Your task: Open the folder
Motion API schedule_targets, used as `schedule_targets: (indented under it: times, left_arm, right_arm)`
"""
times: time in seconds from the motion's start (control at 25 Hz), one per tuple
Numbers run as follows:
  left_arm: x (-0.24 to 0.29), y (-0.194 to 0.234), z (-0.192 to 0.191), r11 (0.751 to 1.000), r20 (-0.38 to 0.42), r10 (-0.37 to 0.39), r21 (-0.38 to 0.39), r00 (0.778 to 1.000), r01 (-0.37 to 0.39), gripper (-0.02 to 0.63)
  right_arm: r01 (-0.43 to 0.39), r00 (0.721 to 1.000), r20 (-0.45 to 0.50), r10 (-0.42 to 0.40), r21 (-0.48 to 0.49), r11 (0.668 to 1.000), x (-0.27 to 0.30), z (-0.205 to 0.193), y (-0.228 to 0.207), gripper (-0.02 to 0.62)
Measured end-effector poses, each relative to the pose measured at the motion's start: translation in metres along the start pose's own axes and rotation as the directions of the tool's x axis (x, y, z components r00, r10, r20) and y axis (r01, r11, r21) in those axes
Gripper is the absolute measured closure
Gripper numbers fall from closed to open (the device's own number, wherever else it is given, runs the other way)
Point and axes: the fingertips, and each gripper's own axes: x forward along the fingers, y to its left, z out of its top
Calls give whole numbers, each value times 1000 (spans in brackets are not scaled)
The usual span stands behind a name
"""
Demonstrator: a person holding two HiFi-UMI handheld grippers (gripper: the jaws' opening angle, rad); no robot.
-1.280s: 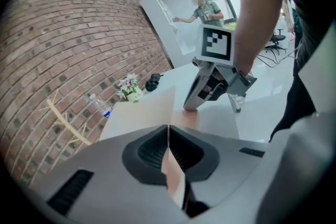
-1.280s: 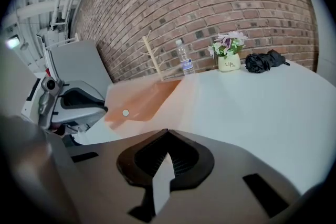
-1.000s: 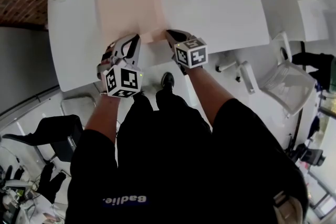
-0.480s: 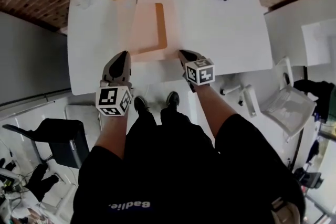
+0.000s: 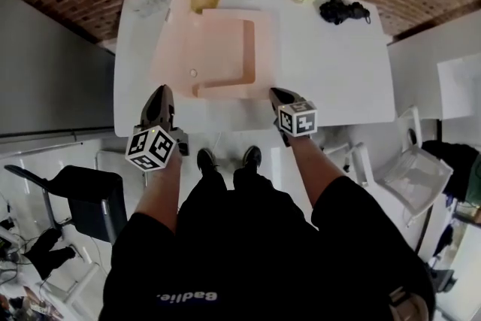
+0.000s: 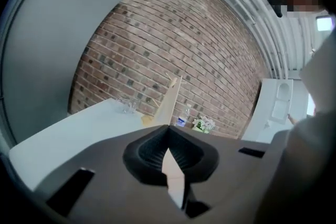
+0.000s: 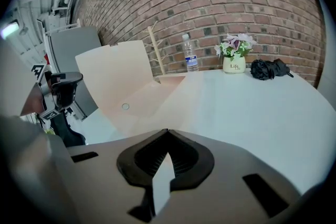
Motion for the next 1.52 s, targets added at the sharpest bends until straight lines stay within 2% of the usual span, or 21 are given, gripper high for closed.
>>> schedule_targets:
  times: [0.24,0.48,0.68,1.0,1.08,1.28,1.52]
  left_arm:
    - [-8,46,-1,987,18,89,-139,996,-85,604]
    - [-15,85,-9,949,23,168,-275,986,-155,604]
    - [-18,118,-24,889,14,229,-409,973,-204,604]
    - [-17,168,-51,790,-45,327,-535,944,-299,603]
    - [-17,179,-58,768,-58,347,-556,936,-319,603]
    - [-15,197,-71,732,-101,374,-579,922,-360,603]
    - [-13,214,-89,670,-169,399,-617,901,-413,603]
  right_arm:
    - [5,1000,-15,-5,-30,1000,2,3,3,566]
    - [17,1000,-13,-17,-41,999,1,2,4,566]
    - [25,1000,-15,-25,-54,998,1,3,4,566]
    - [51,998,-23,-53,-69,996,0,4,3,566]
    - [58,998,-22,-60,-72,996,0,5,2,566]
    - [71,997,-22,-73,-66,995,0,6,2,566]
    - [82,996,-21,-84,-59,995,0,6,0,566]
